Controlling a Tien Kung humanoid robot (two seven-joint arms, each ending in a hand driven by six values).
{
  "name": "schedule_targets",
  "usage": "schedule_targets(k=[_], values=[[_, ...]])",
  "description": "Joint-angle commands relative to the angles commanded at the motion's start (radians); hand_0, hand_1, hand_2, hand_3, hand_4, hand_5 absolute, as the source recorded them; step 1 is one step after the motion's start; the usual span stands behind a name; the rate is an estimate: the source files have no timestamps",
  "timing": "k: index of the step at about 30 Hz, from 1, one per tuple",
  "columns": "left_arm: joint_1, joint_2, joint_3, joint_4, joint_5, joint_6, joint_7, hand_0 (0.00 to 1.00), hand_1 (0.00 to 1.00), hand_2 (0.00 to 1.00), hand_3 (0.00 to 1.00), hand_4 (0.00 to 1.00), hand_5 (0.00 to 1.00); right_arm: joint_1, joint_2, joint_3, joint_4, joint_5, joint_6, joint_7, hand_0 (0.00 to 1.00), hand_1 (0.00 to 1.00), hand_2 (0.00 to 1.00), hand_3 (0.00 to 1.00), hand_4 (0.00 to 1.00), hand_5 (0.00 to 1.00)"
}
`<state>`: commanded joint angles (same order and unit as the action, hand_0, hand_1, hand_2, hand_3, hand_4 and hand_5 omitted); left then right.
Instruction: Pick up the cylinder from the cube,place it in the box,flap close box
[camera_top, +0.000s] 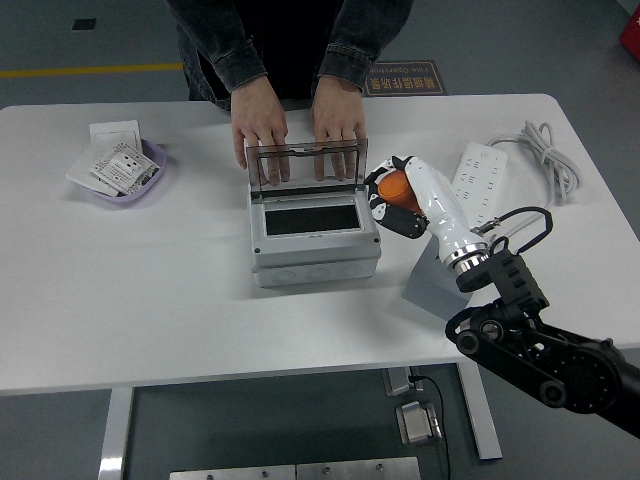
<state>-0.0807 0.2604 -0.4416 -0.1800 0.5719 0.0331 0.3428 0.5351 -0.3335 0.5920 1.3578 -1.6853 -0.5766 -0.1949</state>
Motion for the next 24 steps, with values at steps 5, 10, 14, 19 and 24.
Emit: schedule_targets(k=[5,10,14,19,24], values=[[0.0,0.003,-0.025,0.0,0.028,0.0,0.007,0.593,0.682,0.585,0.623,0.712,0.255,0.122,0.042,-0.098,-0.079,-0.115,0.041,-0.092,0.002,0.095,0.261,0.228,0.002,0.035],[0.003,0.006,-0.057,0.0,0.067,-0.005,0.025,0.595,0.684,0.588,0.622,0.712,0.256,0.238,0.082,-0.203,-0.143,-0.119,0.067,-0.113,0.002,0.088,0.249,0.219,0.002,0.039],[0.006,0.007,-0.09,0.0,0.106,-0.013,0.05,0.596,0.685,0.588,0.619,0.713,0.26,0.318,0.114,-0.284,-0.19,-0.08,0.077,-0.108,0.002,0.091,0.242,0.217,0.002,0.033],[0.012,0.008,-0.146,0.0,0.167,-0.023,0.087,0.596,0.685,0.588,0.619,0.713,0.26,0.379,0.151,-0.37,-0.235,-0.034,0.08,-0.098,0.002,0.091,0.242,0.217,0.002,0.033],[0.014,0.009,-0.174,0.0,0.197,-0.028,0.104,0.595,0.689,0.59,0.62,0.713,0.26,0.407,0.175,-0.439,-0.262,0.001,0.077,-0.083,0.002,0.095,0.241,0.217,0.002,0.03]])
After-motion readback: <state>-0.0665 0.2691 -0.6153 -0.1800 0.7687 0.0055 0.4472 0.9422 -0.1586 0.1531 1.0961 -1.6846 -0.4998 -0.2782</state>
